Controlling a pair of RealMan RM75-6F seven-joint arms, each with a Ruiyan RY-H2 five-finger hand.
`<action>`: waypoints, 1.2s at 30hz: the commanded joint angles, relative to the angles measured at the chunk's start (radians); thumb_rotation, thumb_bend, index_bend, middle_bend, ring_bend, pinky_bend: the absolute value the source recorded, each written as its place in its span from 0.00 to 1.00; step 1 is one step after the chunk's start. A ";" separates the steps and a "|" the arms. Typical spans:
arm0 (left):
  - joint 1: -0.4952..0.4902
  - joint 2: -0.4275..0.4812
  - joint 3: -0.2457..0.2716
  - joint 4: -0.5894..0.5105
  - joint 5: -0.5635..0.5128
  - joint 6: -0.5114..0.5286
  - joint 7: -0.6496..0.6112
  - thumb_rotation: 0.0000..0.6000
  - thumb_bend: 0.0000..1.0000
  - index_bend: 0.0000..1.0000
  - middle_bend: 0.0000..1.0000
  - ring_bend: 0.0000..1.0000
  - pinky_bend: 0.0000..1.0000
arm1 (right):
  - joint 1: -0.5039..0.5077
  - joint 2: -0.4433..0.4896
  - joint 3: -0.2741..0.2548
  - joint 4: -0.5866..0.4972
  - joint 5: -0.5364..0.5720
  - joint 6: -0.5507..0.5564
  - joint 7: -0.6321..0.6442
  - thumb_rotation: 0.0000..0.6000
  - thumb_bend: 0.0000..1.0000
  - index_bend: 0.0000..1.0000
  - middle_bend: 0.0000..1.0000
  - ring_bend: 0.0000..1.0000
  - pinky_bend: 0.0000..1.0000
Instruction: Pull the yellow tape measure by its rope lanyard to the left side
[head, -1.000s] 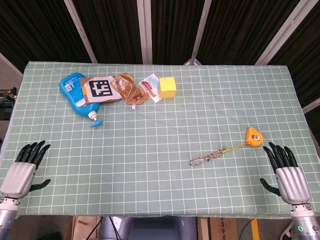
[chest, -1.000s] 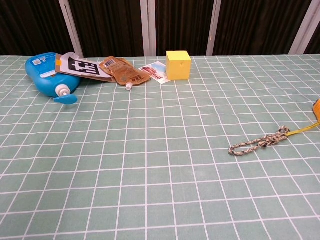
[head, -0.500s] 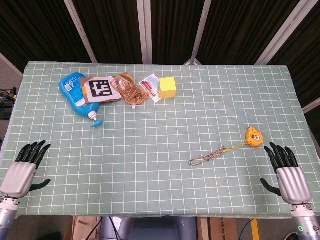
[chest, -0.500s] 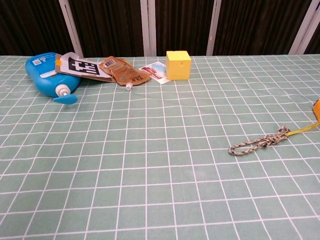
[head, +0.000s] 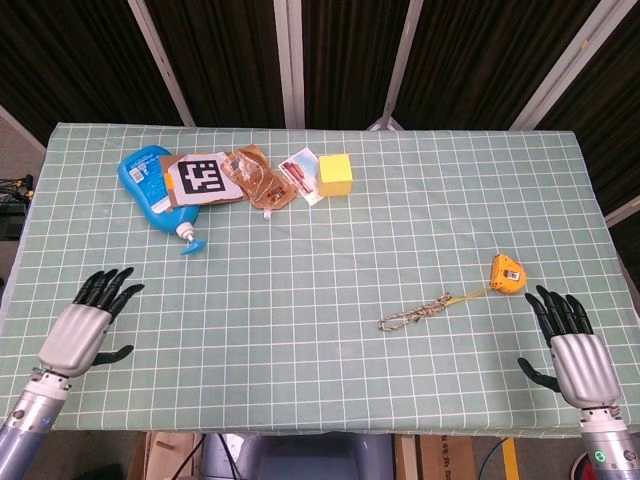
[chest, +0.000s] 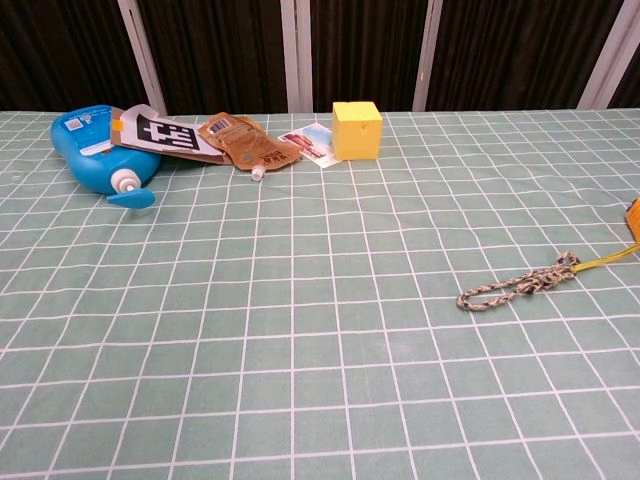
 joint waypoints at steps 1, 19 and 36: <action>-0.110 -0.010 -0.055 -0.055 -0.035 -0.129 0.063 1.00 0.09 0.23 0.00 0.00 0.00 | 0.001 0.001 0.000 -0.002 0.001 -0.002 0.003 1.00 0.24 0.00 0.00 0.00 0.00; -0.520 -0.334 -0.237 0.051 -0.374 -0.457 0.330 1.00 0.17 0.38 0.06 0.00 0.00 | 0.007 0.012 0.008 -0.009 0.045 -0.035 0.048 1.00 0.24 0.00 0.00 0.00 0.00; -0.745 -0.626 -0.263 0.273 -0.581 -0.475 0.447 1.00 0.27 0.41 0.07 0.00 0.00 | 0.007 0.013 0.005 -0.005 0.045 -0.041 0.067 1.00 0.24 0.00 0.00 0.00 0.00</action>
